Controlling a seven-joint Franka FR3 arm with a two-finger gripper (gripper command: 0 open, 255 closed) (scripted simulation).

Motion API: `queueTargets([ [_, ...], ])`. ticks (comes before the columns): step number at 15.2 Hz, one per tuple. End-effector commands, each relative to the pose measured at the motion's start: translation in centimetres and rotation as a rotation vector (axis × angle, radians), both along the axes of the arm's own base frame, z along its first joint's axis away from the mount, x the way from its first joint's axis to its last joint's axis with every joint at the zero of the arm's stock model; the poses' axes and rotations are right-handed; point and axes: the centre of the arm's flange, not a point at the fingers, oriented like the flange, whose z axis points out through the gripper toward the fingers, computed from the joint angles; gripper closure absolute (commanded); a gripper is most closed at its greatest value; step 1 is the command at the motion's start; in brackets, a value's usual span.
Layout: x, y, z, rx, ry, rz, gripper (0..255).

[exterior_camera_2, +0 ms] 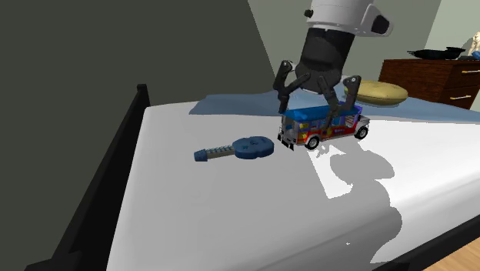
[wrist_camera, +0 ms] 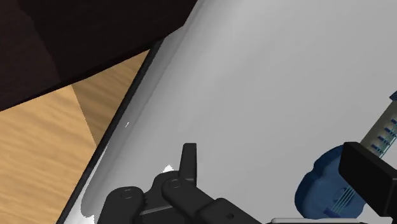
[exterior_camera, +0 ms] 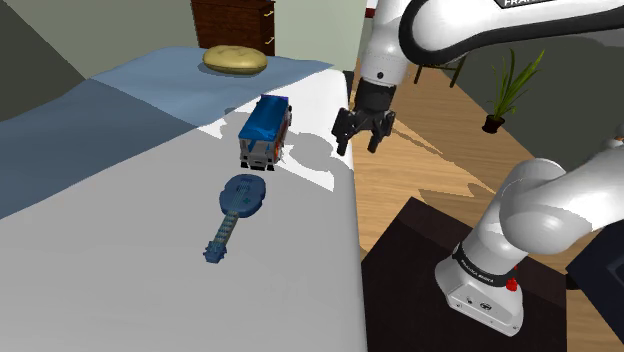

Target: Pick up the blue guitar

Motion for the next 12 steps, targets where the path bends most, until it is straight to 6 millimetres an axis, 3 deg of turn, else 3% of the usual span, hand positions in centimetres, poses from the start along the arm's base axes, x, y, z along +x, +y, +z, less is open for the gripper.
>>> queueTargets([
  [1, 1.1, 2.0, -1.1, 0.002, 0.001, -0.049, 0],
  [12, 8.2, 12.4, -7.9, 0.007, 0.015, -0.295, 0],
])
